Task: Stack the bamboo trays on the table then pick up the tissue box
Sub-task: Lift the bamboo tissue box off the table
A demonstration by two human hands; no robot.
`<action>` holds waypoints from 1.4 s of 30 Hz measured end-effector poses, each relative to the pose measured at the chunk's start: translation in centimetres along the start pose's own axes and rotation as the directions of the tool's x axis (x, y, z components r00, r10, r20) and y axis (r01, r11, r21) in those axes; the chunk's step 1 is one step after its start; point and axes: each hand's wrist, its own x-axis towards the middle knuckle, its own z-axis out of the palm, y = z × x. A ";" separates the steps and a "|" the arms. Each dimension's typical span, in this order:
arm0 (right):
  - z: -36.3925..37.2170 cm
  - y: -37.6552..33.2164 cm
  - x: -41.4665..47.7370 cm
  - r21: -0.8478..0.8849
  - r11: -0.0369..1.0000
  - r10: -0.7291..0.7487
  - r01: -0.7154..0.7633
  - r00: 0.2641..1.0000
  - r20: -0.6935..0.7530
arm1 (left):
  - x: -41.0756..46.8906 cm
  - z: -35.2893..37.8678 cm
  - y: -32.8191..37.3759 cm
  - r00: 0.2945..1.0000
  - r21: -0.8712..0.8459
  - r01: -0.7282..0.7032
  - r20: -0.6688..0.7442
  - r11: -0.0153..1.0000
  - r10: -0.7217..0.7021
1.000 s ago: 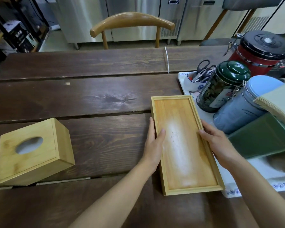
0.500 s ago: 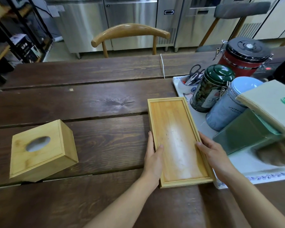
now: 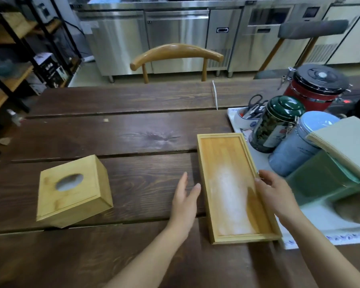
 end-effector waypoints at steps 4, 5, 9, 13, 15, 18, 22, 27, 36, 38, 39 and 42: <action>2.3 -4.4 -0.2 -0.326 0.931 -0.219 0.167 0.967 -0.132 | 0.6 -6.8 2.5 0.984 0.236 -0.136 -0.079 0.962 0.158; 3.2 -5.6 -0.2 -0.379 0.901 -0.287 0.212 0.946 -0.153 | 0.6 -8.7 3.3 0.972 0.290 -0.164 -0.112 0.943 0.204; 8.1 -10.4 -1.2 -0.181 0.903 -0.380 0.390 0.921 0.085 | -0.1 -16.6 5.7 0.867 0.454 -0.206 -0.326 0.867 0.377; 15.5 -13.7 -3.2 -0.072 0.906 -0.349 0.416 0.833 0.429 | -1.2 -23.8 5.8 0.689 0.607 -0.039 -0.559 0.794 0.461; 19.2 -15.1 -4.4 -0.041 0.930 -0.289 0.364 0.797 0.530 | -1.4 -26.2 5.2 0.678 0.541 0.080 -0.645 0.837 0.351; 23.3 -16.8 -6.3 0.008 0.967 -0.212 0.256 0.783 0.585 | -1.8 -28.1 3.7 0.776 0.302 0.158 -0.626 0.940 0.071; 26.0 -17.8 -8.3 0.118 0.993 -0.056 -0.032 0.739 0.671 | -2.0 -28.3 1.7 0.888 -0.008 0.170 -0.432 0.985 -0.157; 25.6 -18.5 -9.6 0.147 0.980 -0.002 -0.134 0.734 0.679 | -2.6 -28.2 2.0 0.947 -0.068 0.140 -0.283 0.988 -0.154; 24.7 -18.1 -15.6 0.272 0.952 -0.117 -0.138 0.658 0.744 | -8.8 -32.7 3.4 0.971 0.015 0.101 -0.221 0.995 -0.096; 25.1 -19.0 -17.4 0.248 0.967 -0.155 -0.062 0.631 0.760 | -10.9 -34.4 3.3 0.956 -0.016 0.090 -0.277 0.996 -0.091; 25.5 -19.4 -18.4 0.247 0.968 -0.172 -0.040 0.609 0.774 | -12.1 -35.3 3.3 0.944 -0.033 0.083 -0.316 0.996 -0.089; 27.0 -20.2 -21.6 0.245 0.969 -0.198 -0.022 0.523 0.829 | -16.2 -38.0 2.5 0.911 -0.112 0.076 -0.396 0.991 -0.115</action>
